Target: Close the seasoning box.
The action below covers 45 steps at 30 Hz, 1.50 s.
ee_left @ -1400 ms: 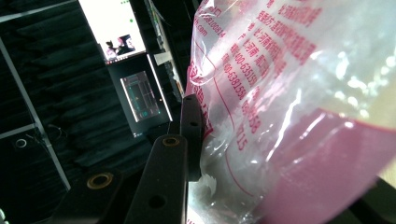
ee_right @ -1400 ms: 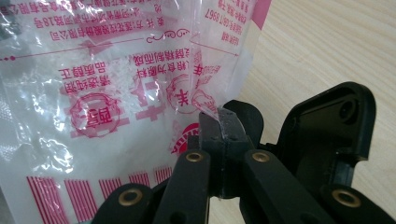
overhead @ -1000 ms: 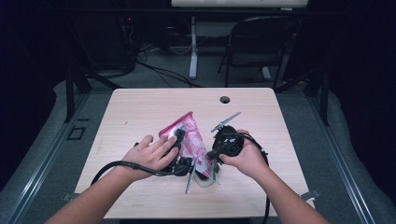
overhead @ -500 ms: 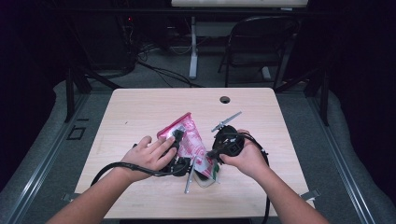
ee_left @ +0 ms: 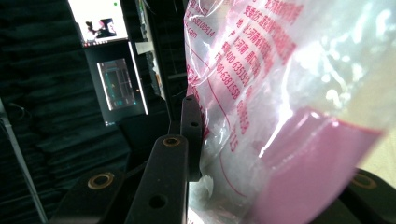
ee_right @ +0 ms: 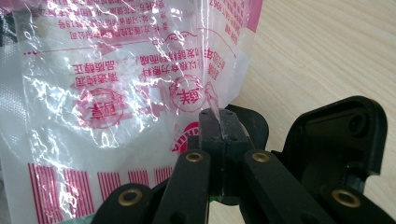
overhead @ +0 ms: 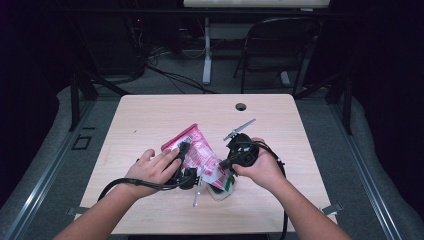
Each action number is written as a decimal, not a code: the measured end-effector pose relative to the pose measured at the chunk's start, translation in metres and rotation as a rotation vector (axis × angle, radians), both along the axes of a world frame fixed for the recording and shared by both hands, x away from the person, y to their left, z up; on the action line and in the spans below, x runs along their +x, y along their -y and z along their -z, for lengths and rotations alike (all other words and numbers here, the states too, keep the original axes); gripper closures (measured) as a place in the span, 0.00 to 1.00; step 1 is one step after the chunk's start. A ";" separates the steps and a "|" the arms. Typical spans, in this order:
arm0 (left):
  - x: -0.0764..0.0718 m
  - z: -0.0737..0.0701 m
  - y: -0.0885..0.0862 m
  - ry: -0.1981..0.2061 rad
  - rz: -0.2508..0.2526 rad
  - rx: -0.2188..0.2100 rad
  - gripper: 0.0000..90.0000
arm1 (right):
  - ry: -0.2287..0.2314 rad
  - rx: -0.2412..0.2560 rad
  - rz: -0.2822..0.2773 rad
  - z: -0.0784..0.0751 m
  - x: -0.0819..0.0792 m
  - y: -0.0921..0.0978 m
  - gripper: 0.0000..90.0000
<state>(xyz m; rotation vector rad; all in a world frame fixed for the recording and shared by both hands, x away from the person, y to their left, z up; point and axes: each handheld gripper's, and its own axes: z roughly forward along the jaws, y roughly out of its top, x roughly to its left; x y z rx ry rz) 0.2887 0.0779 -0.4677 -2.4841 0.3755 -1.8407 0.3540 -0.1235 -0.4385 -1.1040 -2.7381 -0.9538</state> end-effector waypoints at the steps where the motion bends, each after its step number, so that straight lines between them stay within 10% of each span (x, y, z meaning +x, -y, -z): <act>1: 0.000 0.001 -0.001 -0.006 -0.001 -0.011 0.89 | 0.000 -0.008 -0.007 -0.001 0.001 0.000 1.00; 45: -0.003 0.020 -0.024 -0.135 -0.080 -0.277 0.89 | 0.030 -0.022 -0.019 -0.021 0.005 -0.016 1.00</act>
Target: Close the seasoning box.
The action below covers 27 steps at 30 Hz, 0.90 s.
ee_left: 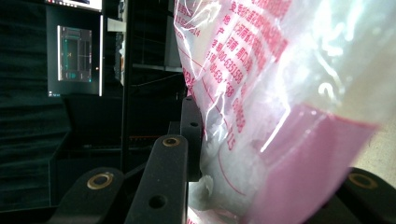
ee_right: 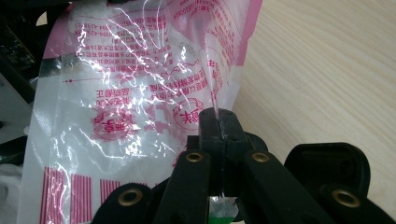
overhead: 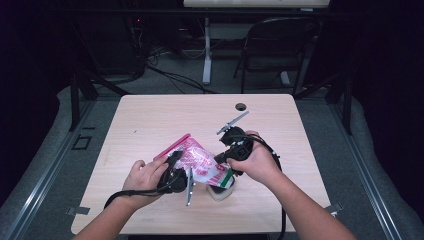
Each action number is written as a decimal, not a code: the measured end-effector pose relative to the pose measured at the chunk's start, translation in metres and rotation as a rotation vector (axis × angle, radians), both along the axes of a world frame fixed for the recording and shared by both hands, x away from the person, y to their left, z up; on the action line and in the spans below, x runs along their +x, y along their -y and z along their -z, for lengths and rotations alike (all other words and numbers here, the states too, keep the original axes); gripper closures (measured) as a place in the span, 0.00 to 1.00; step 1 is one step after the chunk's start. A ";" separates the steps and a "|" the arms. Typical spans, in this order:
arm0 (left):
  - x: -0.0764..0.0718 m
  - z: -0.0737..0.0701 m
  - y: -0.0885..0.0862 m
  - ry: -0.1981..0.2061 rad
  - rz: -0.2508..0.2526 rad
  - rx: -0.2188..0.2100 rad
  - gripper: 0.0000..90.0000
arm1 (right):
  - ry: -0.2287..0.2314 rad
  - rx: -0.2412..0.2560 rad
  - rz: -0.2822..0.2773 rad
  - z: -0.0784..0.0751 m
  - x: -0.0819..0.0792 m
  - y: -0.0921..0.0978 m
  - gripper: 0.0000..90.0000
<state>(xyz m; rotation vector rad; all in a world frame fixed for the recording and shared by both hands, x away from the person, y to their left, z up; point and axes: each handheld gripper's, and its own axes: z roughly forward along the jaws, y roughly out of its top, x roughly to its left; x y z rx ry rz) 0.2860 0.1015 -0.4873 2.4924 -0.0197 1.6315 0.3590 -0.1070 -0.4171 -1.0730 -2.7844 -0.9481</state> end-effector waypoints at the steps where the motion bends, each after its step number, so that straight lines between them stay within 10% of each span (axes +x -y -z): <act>1: 0.000 0.000 0.000 -0.004 -0.002 -0.004 0.89 | 0.002 -0.002 0.001 -0.001 0.000 0.000 1.00; 27: 0.000 0.015 -0.007 -0.084 -0.028 -0.238 0.89 | -0.010 -0.002 -0.002 -0.006 0.003 -0.005 1.00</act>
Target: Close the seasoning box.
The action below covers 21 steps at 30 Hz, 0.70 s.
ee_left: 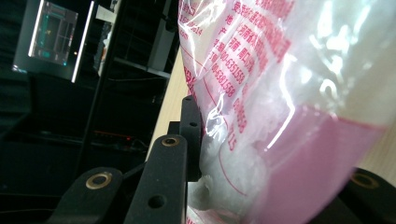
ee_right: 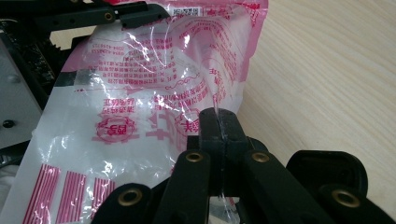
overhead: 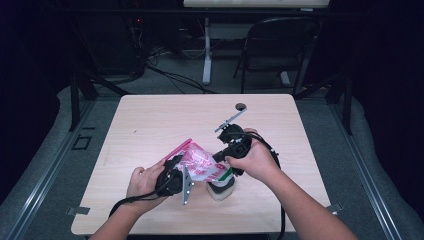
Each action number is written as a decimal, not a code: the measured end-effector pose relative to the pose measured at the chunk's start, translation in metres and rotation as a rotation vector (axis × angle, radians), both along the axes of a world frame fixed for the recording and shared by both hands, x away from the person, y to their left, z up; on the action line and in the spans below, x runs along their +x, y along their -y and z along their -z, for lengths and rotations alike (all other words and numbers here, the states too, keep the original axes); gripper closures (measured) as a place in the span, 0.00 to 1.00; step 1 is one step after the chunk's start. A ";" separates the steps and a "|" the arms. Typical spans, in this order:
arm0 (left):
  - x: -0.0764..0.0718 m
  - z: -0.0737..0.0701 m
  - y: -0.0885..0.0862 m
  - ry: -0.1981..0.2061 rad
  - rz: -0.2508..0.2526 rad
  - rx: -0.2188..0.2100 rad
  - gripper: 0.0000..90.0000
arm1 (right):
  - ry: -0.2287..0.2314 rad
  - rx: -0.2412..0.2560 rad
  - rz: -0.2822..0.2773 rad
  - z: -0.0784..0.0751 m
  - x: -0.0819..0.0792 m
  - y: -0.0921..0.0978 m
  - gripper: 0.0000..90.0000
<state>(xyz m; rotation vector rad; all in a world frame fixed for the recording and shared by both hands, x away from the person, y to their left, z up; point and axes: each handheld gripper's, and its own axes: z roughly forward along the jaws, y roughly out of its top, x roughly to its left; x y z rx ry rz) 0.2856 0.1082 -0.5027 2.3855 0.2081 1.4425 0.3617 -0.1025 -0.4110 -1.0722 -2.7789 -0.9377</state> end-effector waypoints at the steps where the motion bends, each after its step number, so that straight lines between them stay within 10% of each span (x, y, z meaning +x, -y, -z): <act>1: 0.000 0.001 0.000 -0.006 -0.002 -0.011 0.89 | 0.001 -0.020 -0.012 -0.002 0.000 0.000 1.00; 21: -0.006 0.020 -0.010 -0.107 -0.022 -0.228 0.88 | -0.004 -0.014 -0.019 -0.005 0.001 -0.014 1.00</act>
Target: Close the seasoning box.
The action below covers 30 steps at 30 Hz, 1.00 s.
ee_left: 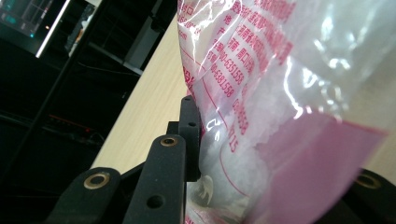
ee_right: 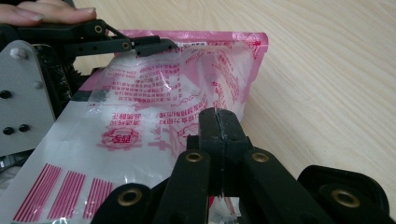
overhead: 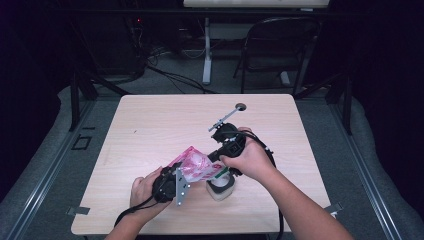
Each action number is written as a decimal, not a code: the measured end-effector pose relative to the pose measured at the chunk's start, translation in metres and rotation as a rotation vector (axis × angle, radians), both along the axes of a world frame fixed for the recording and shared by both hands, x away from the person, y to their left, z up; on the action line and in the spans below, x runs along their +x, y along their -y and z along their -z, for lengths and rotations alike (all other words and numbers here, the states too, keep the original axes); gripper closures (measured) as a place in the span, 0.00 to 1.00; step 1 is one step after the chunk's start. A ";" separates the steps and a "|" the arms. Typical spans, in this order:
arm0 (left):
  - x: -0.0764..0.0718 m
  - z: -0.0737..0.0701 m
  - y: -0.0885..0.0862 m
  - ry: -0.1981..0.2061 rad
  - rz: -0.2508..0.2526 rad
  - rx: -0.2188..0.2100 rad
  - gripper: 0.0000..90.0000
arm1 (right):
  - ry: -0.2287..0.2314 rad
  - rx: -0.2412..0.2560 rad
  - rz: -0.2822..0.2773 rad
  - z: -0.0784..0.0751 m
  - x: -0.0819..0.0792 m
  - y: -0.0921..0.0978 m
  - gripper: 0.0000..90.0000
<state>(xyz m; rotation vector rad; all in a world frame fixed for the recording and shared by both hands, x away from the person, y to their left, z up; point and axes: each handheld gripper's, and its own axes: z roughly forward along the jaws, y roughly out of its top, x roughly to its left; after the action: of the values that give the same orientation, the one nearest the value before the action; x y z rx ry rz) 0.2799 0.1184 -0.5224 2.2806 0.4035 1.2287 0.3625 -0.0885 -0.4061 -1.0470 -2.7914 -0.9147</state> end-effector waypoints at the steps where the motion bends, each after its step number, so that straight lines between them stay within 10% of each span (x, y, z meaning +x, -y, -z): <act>1: 0.000 0.001 -0.001 -0.009 -0.001 -0.008 0.88 | 0.000 -0.010 -0.007 -0.001 0.001 0.000 1.00; 13: 0.003 0.012 -0.015 -0.158 0.000 -0.192 0.87 | -0.010 -0.011 -0.017 0.004 0.001 -0.014 1.00; 30: 0.007 0.030 -0.017 -0.286 0.006 -0.251 0.87 | -0.027 -0.018 -0.014 0.019 0.005 -0.023 1.00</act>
<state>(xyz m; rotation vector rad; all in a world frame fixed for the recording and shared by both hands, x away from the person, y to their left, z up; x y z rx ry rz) 0.2867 0.1349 -0.5519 2.2367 0.6160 0.7972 0.3675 -0.0650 -0.4253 -1.0333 -2.7863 -0.8689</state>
